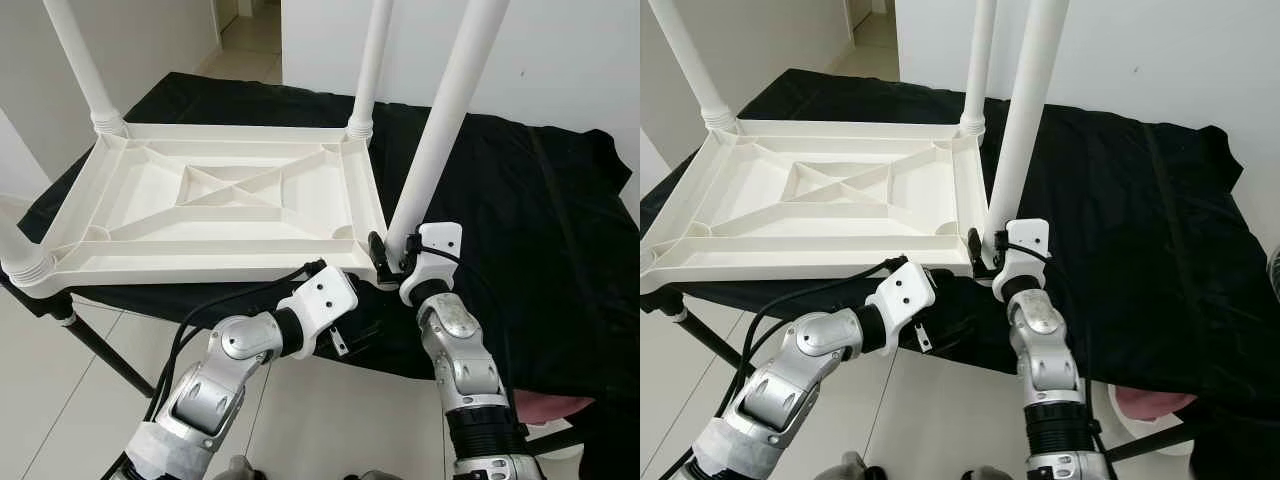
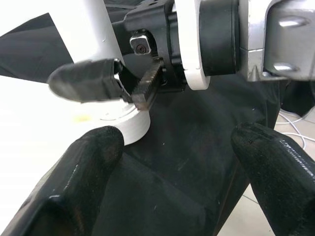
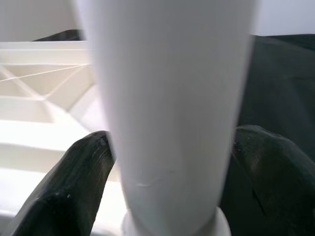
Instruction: Building children table
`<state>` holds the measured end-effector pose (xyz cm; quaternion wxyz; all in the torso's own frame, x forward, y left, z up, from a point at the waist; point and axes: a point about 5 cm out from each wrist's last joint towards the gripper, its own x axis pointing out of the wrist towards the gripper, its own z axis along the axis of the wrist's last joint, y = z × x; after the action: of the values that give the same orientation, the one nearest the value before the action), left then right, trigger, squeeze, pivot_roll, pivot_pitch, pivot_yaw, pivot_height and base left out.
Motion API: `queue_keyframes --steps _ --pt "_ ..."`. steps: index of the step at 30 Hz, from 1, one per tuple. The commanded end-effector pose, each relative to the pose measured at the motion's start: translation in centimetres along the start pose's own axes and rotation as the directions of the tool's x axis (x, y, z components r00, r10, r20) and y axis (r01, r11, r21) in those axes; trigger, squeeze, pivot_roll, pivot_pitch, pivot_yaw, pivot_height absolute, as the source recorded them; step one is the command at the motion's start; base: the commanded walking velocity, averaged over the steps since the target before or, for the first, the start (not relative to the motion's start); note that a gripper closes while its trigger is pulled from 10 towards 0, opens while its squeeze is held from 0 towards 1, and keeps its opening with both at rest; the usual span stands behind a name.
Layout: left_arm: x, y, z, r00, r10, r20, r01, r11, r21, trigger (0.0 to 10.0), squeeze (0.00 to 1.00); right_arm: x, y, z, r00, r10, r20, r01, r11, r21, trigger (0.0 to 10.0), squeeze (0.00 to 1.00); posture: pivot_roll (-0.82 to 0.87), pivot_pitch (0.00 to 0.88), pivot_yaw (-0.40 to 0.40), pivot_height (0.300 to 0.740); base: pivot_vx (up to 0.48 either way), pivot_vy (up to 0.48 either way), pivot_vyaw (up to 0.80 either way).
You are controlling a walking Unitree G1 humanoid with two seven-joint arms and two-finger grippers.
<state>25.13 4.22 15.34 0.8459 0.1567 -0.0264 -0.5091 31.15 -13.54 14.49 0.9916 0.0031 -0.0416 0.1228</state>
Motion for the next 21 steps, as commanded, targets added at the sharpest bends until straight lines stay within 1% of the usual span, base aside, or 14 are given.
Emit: queue_keyframes --steps 1,2,4,5,6,8,9,11,15,16,17,18,20,21 --pt "0.0 0.1 -0.1 0.999 0.054 -0.006 -0.054 0.999 0.008 10.0 0.0 0.2 0.3 -0.2 1.0 0.028 -0.005 -0.028 0.999 0.017 10.0 0.0 -0.06 0.031 -0.025 0.74 0.0 0.0 0.0" --pt "0.0 0.1 -0.1 0.998 0.056 -0.006 -0.056 0.998 0.009 10.0 0.0 0.3 -0.2 -0.1 0.994 0.109 -0.014 -0.11 0.994 -0.007 10.0 0.0 -0.05 0.03 -0.027 0.74 0.0 0.0 0.0" --pt "0.0 0.1 -0.1 0.998 0.056 -0.006 -0.056 0.998 0.009 10.0 0.0 0.3 -0.2 -0.1 0.994 0.109 -0.014 -0.11 0.994 -0.007 10.0 0.0 -0.05 0.03 -0.027 0.74 0.0 0.0 0.0" --pt "0.0 0.2 -0.1 0.998 0.058 -0.006 -0.058 0.998 0.011 10.0 0.0 0.5 -0.8 0.0 0.983 0.182 -0.025 -0.183 0.982 -0.038 10.0 0.0 -0.05 0.029 -0.024 0.74 0.0 0.0 0.0" --pt "0.0 0.3 -0.1 0.998 0.059 -0.007 -0.059 0.998 0.012 10.0 0.0 0.9 -1.5 0.1 0.963 0.265 -0.044 -0.268 0.96 -0.082 10.0 0.0 -0.05 0.031 -0.016 0.74 0.0 0.0 0.0" --pt "-0.1 0.4 0.0 0.998 0.06 -0.008 -0.06 0.998 0.013 10.0 0.0 1.6 -2.6 0.4 0.933 0.352 -0.073 -0.359 0.924 -0.13 10.0 0.0 -0.05 0.033 -0.014 0.74 0.0 0.0 0.0" --pt "-0.1 0.4 0.0 0.998 0.06 -0.008 -0.06 0.998 0.013 10.0 0.0 1.6 -2.6 0.4 0.933 0.352 -0.073 -0.359 0.924 -0.13 10.0 0.0 -0.05 0.033 -0.014 0.74 0.0 0.0 0.0" --pt "-0.1 0.5 0.0 0.998 0.063 -0.008 -0.063 0.998 0.016 10.0 0.0 2.4 -3.1 0.6 0.913 0.396 -0.095 -0.406 0.901 -0.15 10.0 0.0 -0.05 0.035 -0.01 0.74 0.0 0.0 0.0" --pt "-0.1 0.5 0.0 0.998 0.064 -0.008 -0.064 0.998 0.017 10.0 0.0 2.6 -3.2 0.6 0.905 0.414 -0.102 -0.425 0.893 -0.15 10.0 0.0 -0.05 0.035 -0.01 0.74 0.0 0.0 0.0" --pt "-0.1 0.6 0.1 0.998 0.068 -0.007 -0.068 0.998 0.017 10.0 0.0 3.1 -3.3 0.4 0.88 0.455 -0.136 -0.472 0.867 -0.156 10.0 0.0 -0.04 0.041 -0.002 0.74 0.0 0.0 0.0" --pt "-0.1 0.6 0.1 0.998 0.068 -0.007 -0.068 0.998 0.017 10.0 0.0 3.1 -3.3 0.4 0.88 0.455 -0.136 -0.472 0.867 -0.156 10.0 0.0 -0.04 0.041 -0.002 0.74 0.0 0.0 0.0" --pt "-0.1 0.7 0.1 0.998 0.07 -0.007 -0.069 0.997 0.018 10.0 0.0 3.3 -3.3 0.3 0.868 0.474 -0.15 -0.494 0.855 -0.159 10.0 0.0 -0.04 0.041 -0.002 0.74 0.0 0.0 0.0" --pt "-0.1 0.7 0.1 0.998 0.07 -0.007 -0.069 0.997 0.018 10.0 0.0 3.3 -3.3 0.3 0.868 0.474 -0.15 -0.494 0.855 -0.159 10.0 0.0 -0.04 0.041 -0.002 0.74 0.0 0.0 0.0" --pt "-0.2 0.7 0.1 0.997 0.072 -0.008 -0.072 0.997 0.018 10.0 0.0 3.5 -3.2 0.2 0.853 0.496 -0.164 -0.518 0.843 -0.147 9.3 0.0 -0.04 0.042 -0.002 0.74 0.0 0.0 0.0"
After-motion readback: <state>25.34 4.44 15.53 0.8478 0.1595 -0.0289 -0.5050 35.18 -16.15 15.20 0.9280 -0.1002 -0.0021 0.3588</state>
